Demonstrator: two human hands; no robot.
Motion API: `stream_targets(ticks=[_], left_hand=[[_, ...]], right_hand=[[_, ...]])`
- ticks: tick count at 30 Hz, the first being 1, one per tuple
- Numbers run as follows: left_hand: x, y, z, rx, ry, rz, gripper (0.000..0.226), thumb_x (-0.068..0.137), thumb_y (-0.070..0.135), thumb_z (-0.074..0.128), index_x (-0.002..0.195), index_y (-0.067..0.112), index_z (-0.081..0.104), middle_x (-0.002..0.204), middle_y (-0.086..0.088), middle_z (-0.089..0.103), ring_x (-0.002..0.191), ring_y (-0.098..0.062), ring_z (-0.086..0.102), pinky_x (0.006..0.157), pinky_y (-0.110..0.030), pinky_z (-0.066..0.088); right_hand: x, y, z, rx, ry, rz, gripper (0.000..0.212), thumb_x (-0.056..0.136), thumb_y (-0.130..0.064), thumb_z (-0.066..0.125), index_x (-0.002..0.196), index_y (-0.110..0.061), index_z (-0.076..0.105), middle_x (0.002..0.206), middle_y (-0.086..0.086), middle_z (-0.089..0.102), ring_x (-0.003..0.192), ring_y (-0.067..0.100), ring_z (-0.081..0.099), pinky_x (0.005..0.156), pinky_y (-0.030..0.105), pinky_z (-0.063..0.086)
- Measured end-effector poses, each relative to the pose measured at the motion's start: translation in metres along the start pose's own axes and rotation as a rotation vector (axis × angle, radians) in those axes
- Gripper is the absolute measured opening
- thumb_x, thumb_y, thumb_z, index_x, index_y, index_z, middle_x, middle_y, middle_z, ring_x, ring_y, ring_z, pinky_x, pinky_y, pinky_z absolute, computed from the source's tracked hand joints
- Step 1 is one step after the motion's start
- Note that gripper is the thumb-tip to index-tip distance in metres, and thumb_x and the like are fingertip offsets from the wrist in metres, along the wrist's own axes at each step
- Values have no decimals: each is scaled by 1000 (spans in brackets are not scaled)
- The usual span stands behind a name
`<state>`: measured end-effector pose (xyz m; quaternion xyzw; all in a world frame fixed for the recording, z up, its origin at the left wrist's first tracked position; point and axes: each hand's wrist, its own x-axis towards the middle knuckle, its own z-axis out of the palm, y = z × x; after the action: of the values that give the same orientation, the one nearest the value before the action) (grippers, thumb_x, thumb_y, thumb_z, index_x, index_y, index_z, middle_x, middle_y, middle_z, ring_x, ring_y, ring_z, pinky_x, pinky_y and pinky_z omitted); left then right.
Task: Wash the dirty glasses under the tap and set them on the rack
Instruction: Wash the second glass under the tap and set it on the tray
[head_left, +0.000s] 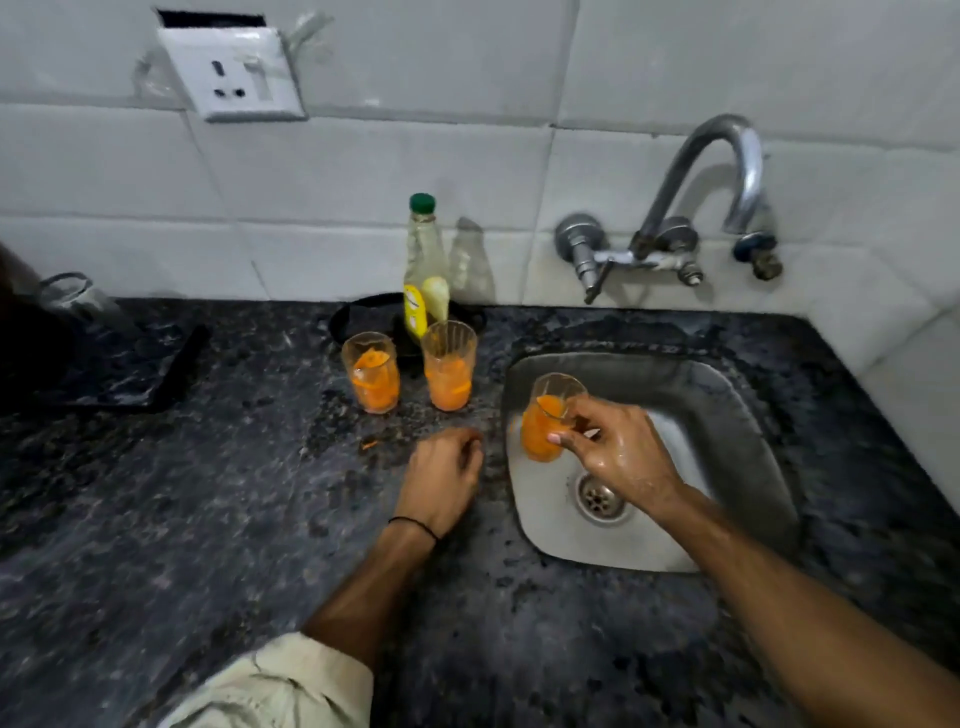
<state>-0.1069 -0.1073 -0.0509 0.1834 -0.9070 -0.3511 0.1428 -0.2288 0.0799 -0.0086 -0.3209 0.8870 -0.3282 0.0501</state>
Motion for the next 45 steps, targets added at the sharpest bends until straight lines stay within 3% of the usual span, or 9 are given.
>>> stream_targets(ticks=[5, 12, 22, 29, 30, 33, 39, 42, 45], left_hand=[[72, 73, 19, -32, -84, 211, 25, 100, 22, 48, 111, 10, 67, 99, -16, 73, 93, -36, 67, 75, -41, 51], [166, 157, 45, 73, -81, -44, 47, 100, 47, 45, 104, 3, 60, 105, -24, 65, 97, -42, 61, 74, -39, 43], [193, 186, 64, 311, 70, -108, 39, 106, 24, 32, 118, -2, 58, 109, -25, 64, 102, -41, 55, 82, -46, 42], [193, 168, 76, -154, 126, -332, 52, 97, 41, 46, 75, -1, 66, 75, -21, 64, 75, -36, 61, 64, -42, 41], [189, 164, 81, -258, 108, -372, 54, 93, 49, 48, 75, 2, 67, 76, -20, 66, 75, -35, 64, 69, -58, 44], [155, 157, 108, -451, 11, -463, 54, 88, 65, 49, 80, 15, 67, 96, -22, 72, 85, -31, 68, 85, -53, 56], [95, 157, 149, -1373, -337, -797, 60, 88, 64, 51, 113, 12, 67, 100, -14, 69, 86, -28, 68, 58, -31, 55], [97, 160, 160, -1509, -264, -827, 50, 88, 55, 51, 103, 10, 66, 84, -12, 66, 71, -21, 61, 52, -24, 47], [105, 160, 177, -1440, -56, -787, 43, 92, 51, 49, 101, 13, 68, 90, -12, 68, 79, -23, 62, 66, -32, 49]], right_hand=[[6, 28, -46, -61, 59, 126, 21, 79, -41, 78, 92, -27, 70, 88, -9, 74, 83, 13, 69, 77, 40, 58], [21, 56, -90, -92, 45, 138, 21, 80, -42, 79, 92, -27, 70, 87, -9, 72, 81, 9, 66, 77, 31, 56], [41, 90, -120, -45, -107, 12, 18, 83, -42, 76, 91, -27, 69, 88, -10, 70, 82, 7, 65, 71, 20, 49], [52, 111, -122, 49, -177, -48, 22, 82, -39, 78, 102, -31, 71, 95, -11, 71, 87, 5, 64, 80, 23, 49], [55, 114, -123, 57, -178, -55, 21, 82, -39, 78, 100, -31, 71, 93, -12, 71, 86, 5, 64, 80, 25, 51], [62, 116, -130, 108, -203, -85, 17, 83, -35, 78, 94, -24, 72, 88, -9, 72, 83, 4, 64, 72, 23, 48], [74, 123, -130, 300, -413, -136, 10, 85, -32, 77, 91, -32, 69, 99, -8, 70, 95, 9, 65, 90, 39, 55], [72, 124, -125, 196, -351, -215, 15, 89, -33, 72, 101, -27, 64, 132, -5, 46, 122, 9, 43, 101, 26, 40], [66, 112, -122, -73, -110, -381, 16, 96, -39, 58, 98, -24, 62, 110, -8, 41, 107, 7, 37, 98, 31, 35]])
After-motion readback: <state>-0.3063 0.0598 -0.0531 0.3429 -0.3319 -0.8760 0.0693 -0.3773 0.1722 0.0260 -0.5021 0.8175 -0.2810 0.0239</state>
